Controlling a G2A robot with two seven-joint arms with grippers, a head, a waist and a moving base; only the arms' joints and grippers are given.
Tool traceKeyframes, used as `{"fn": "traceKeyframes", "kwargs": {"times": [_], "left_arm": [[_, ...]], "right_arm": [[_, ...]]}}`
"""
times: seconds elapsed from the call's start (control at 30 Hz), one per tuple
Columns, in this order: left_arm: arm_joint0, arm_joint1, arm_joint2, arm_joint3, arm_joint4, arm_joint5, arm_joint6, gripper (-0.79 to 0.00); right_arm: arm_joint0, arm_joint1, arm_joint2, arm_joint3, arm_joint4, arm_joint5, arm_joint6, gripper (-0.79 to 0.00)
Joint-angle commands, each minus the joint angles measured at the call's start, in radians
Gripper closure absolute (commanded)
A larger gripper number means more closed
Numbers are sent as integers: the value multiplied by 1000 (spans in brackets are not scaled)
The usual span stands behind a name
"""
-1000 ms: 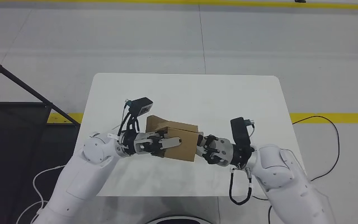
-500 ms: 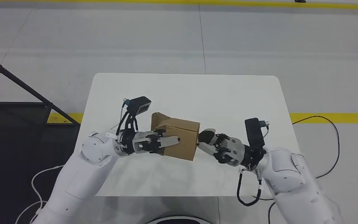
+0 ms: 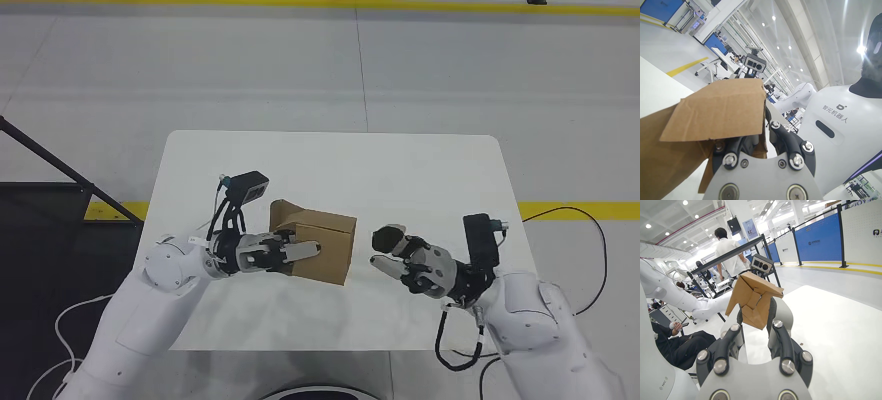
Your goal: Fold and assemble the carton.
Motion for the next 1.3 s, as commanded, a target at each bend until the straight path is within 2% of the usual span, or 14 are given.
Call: {"fn": "traceKeyframes", "kwargs": {"times": [0.0,0.13,0.8,1.03,1.27], "left_arm": [[-2,1,0,-3,-2,7,-9,0],[-6,2,-2,-7,-11,32,-15,0],[-3,4,-12,-20,8,60,-11,0],[-67,11,-2,-45,58,87,-93,0],[-161,32,56,-80,155,153,-159,0]], "right_arm": [[-9,0,22,-16,-38,-47,-29,-785],[-33,0,56,-47,-116,-94,-81,-785],[-33,0,56,-47,-116,-94,-81,-785],[-33,0,56,-47,-116,-94,-81,-785],[-46,-1,66,-72,-141,-75,-110,-785]]}}
